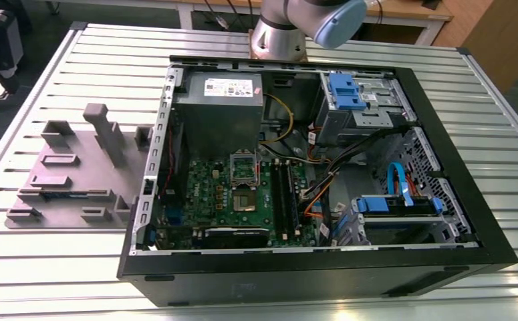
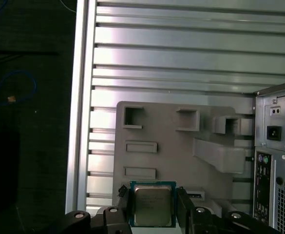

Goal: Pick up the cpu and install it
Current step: 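Pick up the cpu and move it towards the insertion slot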

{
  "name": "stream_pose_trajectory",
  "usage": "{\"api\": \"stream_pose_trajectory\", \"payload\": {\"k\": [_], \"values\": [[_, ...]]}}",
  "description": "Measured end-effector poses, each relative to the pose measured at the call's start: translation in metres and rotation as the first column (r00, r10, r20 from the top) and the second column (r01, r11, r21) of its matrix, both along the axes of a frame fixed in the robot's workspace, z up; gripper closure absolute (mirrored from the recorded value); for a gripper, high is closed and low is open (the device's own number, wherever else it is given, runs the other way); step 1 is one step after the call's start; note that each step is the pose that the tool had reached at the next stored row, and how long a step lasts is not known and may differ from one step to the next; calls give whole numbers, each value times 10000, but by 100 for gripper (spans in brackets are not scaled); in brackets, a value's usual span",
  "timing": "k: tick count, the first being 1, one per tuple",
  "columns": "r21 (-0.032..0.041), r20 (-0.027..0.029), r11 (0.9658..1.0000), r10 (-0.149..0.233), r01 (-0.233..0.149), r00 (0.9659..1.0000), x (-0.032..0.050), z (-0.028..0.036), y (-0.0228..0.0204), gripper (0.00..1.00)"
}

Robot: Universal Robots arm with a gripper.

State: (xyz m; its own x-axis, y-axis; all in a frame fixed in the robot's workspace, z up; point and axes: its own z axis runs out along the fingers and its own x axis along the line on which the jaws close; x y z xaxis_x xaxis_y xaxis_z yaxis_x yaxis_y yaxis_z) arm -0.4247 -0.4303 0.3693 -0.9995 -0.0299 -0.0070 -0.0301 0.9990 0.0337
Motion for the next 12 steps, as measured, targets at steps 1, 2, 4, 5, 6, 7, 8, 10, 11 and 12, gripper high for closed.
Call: {"api": "stream_pose_trajectory", "payload": {"k": [1, 2, 4, 5, 6, 7, 8, 10, 11, 12], "values": [[0, 1, 10000, 0, 0, 10000, 25, 0, -1, 53], [0, 0, 10000, 0, 0, 10000, 50, 0, -2, 53], [-1, -2, 10000, 0, 0, 10000, 102, 1, -3, 53], [-1, -3, 10000, 0, 0, 10000, 130, 1, -4, 53], [0, -2, 10000, 0, 0, 10000, 159, 0, -5, 53], [0, -2, 10000, 0, 0, 10000, 190, 0, -7, 53], [0, -1, 10000, 0, 0, 10000, 223, 0, -9, 53], [-1, -4, 10000, 0, 0, 10000, 290, 1, -12, 53], [0, -4, 10000, 0, 0, 10000, 326, 0, -14, 53], [0, -4, 10000, 0, 0, 10000, 367, 0, -16, 53]]}}
